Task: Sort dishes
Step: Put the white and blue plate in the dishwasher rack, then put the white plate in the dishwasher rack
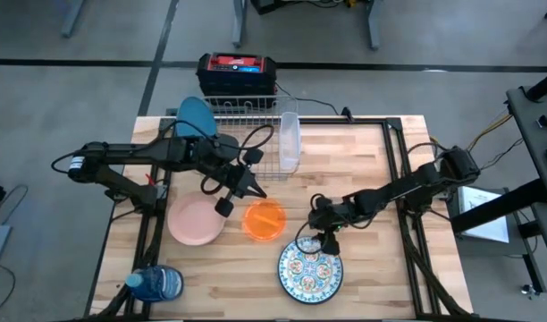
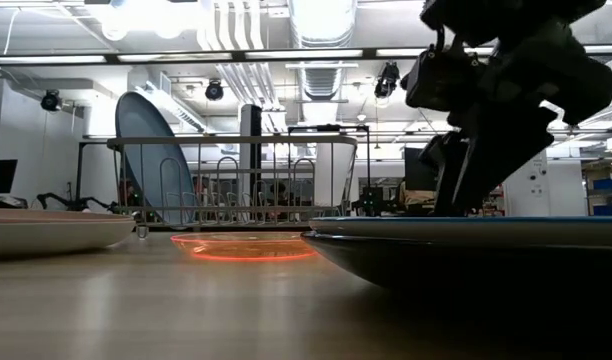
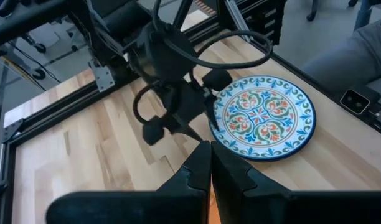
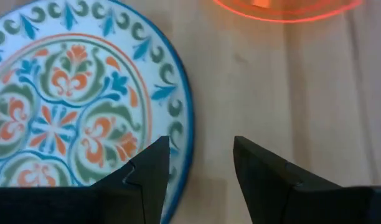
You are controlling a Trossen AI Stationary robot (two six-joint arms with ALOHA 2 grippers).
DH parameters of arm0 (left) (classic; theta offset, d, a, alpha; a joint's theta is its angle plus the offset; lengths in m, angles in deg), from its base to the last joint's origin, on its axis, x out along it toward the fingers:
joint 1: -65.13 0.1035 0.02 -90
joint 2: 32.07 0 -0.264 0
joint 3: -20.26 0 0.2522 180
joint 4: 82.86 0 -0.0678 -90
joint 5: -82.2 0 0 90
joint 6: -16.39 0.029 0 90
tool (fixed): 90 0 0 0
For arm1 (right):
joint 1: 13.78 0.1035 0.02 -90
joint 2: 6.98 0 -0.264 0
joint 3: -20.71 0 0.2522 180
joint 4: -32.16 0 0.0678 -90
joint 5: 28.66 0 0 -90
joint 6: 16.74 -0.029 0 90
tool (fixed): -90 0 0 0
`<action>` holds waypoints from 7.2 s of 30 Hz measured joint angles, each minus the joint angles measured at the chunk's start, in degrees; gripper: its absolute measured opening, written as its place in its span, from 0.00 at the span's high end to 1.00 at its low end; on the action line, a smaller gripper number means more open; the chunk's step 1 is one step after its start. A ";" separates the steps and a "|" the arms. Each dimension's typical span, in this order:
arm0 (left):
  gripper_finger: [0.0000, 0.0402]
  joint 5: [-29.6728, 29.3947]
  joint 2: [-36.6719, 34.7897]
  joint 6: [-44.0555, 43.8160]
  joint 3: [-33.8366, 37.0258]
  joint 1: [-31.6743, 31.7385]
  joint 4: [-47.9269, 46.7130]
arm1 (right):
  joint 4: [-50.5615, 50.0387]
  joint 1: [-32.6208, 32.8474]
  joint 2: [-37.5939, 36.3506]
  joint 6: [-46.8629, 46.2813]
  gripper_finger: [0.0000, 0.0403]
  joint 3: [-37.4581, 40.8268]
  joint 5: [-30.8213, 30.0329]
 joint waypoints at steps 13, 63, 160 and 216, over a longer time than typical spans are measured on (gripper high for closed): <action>1.00 -0.02 -0.02 -0.35 0.00 0.04 -0.04 | 4.87 0.00 4.03 -0.57 0.65 0.02 1.60; 1.00 -0.50 -0.07 -20.59 16.96 0.04 19.03 | -5.69 1.28 -10.44 16.05 1.00 0.02 -26.41; 0.81 -5.99 33.93 -22.89 15.65 -1.75 38.41 | 21.95 -7.96 -18.59 -48.73 0.95 25.16 -4.98; 0.81 -6.05 27.51 -27.26 15.61 -1.77 40.66 | 20.87 -8.15 -25.51 -32.81 0.96 25.33 -2.98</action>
